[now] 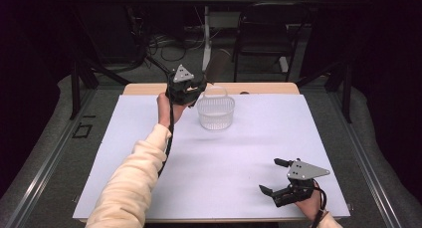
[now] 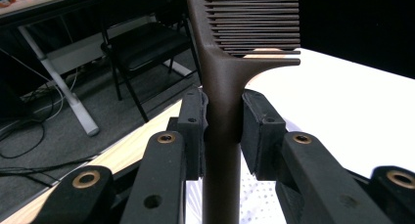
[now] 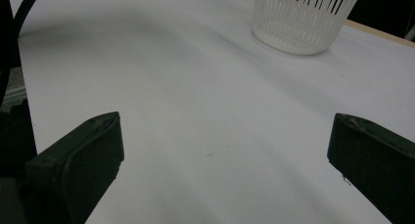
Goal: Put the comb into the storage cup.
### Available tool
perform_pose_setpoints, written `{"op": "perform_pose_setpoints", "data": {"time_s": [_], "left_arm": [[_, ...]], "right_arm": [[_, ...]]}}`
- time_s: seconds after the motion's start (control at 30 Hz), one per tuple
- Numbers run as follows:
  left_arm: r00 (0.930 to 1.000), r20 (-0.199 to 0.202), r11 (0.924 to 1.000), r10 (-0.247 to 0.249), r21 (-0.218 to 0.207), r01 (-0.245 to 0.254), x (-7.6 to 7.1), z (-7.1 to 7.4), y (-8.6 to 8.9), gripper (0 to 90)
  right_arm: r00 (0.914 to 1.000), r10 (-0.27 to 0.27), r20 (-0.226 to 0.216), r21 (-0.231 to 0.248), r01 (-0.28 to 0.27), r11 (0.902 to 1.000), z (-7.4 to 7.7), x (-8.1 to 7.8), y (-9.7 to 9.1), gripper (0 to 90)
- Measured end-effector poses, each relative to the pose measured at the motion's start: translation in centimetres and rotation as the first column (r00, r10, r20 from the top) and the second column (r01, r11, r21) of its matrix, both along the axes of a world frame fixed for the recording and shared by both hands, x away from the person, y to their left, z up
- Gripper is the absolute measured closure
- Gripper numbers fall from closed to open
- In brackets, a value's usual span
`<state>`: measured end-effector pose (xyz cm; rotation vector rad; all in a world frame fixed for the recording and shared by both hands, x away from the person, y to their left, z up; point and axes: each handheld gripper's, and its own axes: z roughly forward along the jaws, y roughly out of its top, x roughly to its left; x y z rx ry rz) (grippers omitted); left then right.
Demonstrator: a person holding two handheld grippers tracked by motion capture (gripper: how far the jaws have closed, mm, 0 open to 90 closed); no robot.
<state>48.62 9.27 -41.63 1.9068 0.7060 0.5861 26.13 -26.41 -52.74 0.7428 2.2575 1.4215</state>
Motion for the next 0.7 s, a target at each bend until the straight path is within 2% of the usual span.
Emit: {"op": "perform_pose_setpoints", "data": {"time_s": [0.13,0.4,0.5,0.7], "left_arm": [[1.0,0.009,0.9999,0.001,-0.017,-0.001,0.2,0.1,-0.2,72.2],[0.9999,0.012,1.0,0.002,-0.01,-0.002,0.5,-0.3,-0.8,72.3],[0.9999,0.01,0.9995,0.004,-0.03,-0.004,0.7,-0.3,-1.0,72.3],[0.9998,0.021,0.999,0.003,-0.044,-0.002,0.9,-0.2,-1.6,72.3]], "right_arm": [[1.0,-0.003,0.0,-0.001,0.003,1.0,0.0,0.0,0.0,0.0],[1.0,-0.002,-0.004,0.002,0.002,1.0,0.0,0.0,0.0,0.0],[1.0,-0.001,-0.005,0.0,0.001,1.0,0.0,0.0,0.0,0.0],[1.0,-0.003,-0.006,0.002,0.003,1.0,-0.1,0.1,0.0,0.0]]}}
